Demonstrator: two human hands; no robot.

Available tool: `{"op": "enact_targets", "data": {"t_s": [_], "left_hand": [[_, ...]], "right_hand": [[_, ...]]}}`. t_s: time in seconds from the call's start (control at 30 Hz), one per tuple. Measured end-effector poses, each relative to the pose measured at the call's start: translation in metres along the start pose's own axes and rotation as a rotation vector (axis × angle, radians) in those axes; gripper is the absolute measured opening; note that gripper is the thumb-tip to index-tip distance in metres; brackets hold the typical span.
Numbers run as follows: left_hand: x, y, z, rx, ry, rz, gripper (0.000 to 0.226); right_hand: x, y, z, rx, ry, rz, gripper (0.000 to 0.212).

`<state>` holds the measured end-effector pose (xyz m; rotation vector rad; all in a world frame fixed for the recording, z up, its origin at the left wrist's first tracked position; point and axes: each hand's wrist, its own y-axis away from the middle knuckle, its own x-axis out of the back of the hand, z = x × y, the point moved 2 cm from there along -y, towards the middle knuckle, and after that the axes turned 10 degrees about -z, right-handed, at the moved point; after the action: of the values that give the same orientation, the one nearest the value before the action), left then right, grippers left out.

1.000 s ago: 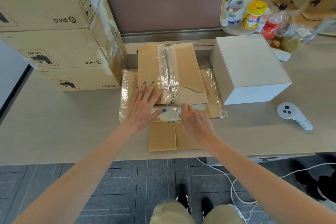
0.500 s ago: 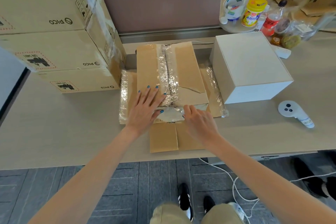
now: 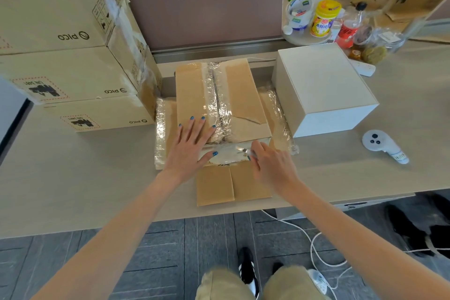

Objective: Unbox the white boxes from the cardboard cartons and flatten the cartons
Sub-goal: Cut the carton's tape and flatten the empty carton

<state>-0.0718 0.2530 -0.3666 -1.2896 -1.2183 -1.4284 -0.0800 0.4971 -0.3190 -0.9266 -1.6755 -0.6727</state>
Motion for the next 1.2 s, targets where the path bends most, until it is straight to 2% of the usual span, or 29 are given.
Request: {"op": "enact_targets", "data": {"t_s": [0.2,0.4,0.67,0.83,1.0,1.2], "left_hand": [[0.016,-0.002,0.009,0.058,0.179,0.046,0.06],[0.037,-0.031,0.017,0.155,0.292,0.098,0.041],[0.046,-0.082,-0.003,0.206,0.301,0.133,0.035],[0.047,-0.124,-0.025,0.257,0.288,0.115,0.036],[0.049,-0.163,-0.048,0.309,0.287,0.098,0.04],[0.051,-0.199,-0.07,0.385,0.333,0.04,0.051]], "right_hand": [[0.011,-0.029,-0.002,-0.052,-0.059,-0.006,0.013],[0.023,-0.075,0.005,-0.058,-0.055,-0.046,0.026],[0.023,-0.148,0.028,-0.069,-0.034,-0.116,0.014],[0.033,-0.198,0.039,-0.033,-0.005,-0.118,0.014],[0.036,-0.254,0.049,0.019,-0.077,-0.119,0.015],[0.031,-0.307,0.058,0.036,-0.089,-0.094,0.015]]}}
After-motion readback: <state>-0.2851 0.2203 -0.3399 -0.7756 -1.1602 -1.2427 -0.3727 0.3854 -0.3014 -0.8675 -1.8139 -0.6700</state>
